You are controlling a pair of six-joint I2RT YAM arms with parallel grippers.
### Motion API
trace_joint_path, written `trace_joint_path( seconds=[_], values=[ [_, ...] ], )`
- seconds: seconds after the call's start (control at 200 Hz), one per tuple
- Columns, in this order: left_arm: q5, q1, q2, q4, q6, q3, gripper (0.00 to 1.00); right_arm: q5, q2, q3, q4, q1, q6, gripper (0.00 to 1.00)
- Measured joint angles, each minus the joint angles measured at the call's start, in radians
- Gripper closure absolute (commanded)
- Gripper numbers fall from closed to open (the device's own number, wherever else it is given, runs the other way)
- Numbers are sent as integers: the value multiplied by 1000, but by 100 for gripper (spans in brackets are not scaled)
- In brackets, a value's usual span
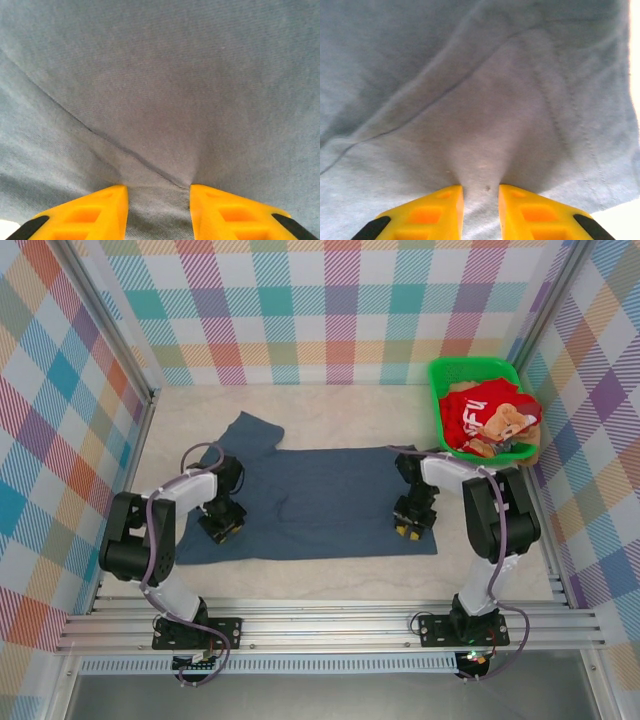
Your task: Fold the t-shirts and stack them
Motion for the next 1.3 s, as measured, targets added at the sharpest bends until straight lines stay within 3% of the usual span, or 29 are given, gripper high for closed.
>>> trace_joint_path(
  seconds=[0.29, 0.415, 0.505, 0.655, 0.75, 0.97, 1.305],
  values=[
    [-27, -6, -100, -47, 13, -108, 62, -23, -60, -111, -54, 2, 14, 75],
    [-51, -7, -101, -69, 26, -101, 56, -23, -89, -104, -64, 3, 14, 73],
    [-80, -7, -103, -117, 44, -32, 50, -21, -134, -56, -61, 4, 8, 65],
    [-81, 14, -85, -119, 87, 240, 45, 39, -194, 117, -12, 6, -37, 63],
    [-54, 56, 18, -77, 129, 460, 45, 87, -176, 217, 67, 6, -68, 62],
    [-23, 130, 446, 71, 282, 958, 50, 176, 2, 362, 278, 0, -128, 60],
    [-40, 145, 828, 133, 313, 1331, 53, 129, 153, 447, 410, -54, -188, 57]
  ],
)
